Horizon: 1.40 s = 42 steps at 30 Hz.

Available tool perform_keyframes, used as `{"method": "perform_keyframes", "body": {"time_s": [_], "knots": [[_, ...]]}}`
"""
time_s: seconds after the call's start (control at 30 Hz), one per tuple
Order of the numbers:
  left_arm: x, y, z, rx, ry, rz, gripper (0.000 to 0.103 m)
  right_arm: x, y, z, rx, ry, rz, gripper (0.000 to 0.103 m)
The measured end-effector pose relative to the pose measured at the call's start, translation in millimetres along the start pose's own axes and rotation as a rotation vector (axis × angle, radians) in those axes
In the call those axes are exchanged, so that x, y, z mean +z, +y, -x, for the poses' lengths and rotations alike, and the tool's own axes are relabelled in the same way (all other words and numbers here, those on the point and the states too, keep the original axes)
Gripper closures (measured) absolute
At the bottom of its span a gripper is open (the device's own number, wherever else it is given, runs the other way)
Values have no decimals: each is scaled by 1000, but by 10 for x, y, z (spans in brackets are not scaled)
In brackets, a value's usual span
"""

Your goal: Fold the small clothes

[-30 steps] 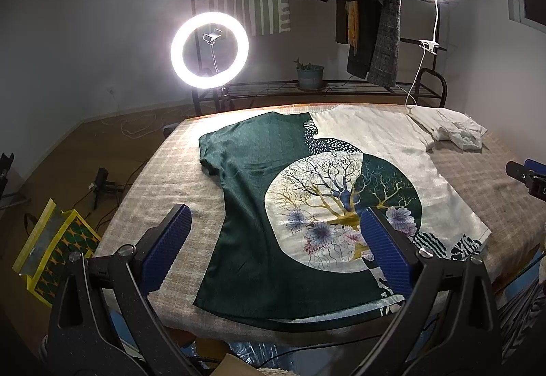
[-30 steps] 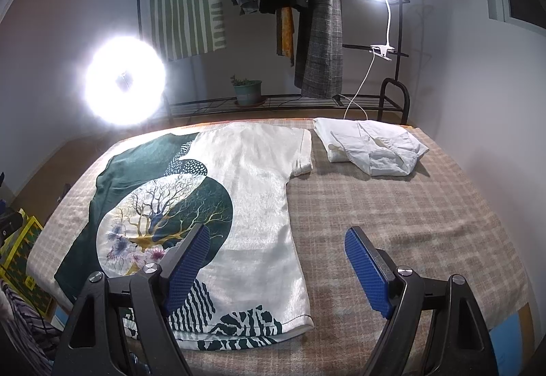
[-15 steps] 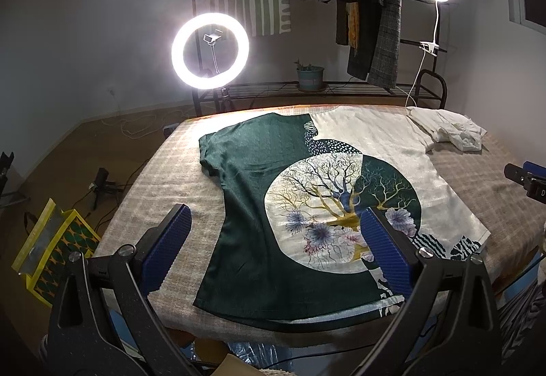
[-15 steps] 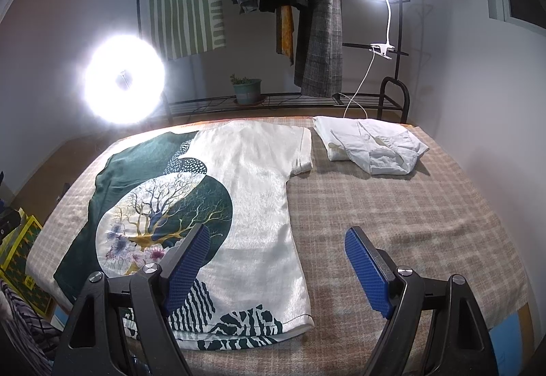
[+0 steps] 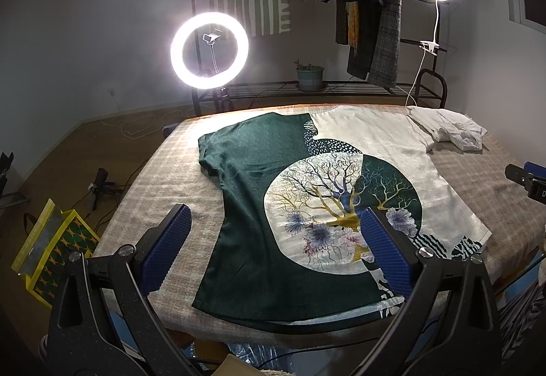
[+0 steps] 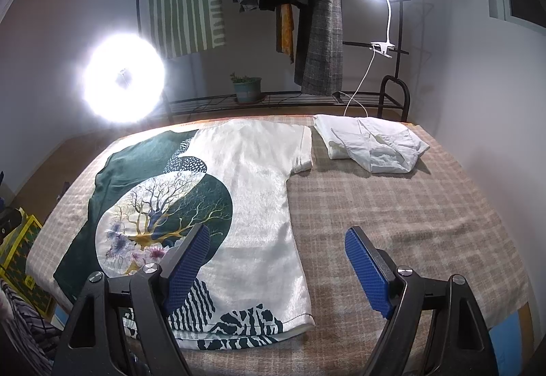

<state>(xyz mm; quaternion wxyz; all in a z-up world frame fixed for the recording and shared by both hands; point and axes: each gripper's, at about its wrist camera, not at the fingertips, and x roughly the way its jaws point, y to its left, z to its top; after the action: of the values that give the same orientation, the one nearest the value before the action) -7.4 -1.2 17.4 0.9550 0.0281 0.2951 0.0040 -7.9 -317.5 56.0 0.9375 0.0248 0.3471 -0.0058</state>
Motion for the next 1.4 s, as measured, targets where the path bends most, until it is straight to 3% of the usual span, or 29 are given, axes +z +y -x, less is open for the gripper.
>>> {"method": "perform_keyframes", "body": {"time_s": [0.67,1.0,1.27,1.4], "knots": [[10,7,9,2,0,4,2,-7,-9,-20,4,1,-2,19],[-42,172,-81,10,12,23,2,37,145,-100,26,7,3,19],[-220,487,-235,12,38,98,2,166,351,-221,98,-3,-1,19],[-363,691,-317,12,84,163,15,311,550,-271,161,-8,48,19]]}}
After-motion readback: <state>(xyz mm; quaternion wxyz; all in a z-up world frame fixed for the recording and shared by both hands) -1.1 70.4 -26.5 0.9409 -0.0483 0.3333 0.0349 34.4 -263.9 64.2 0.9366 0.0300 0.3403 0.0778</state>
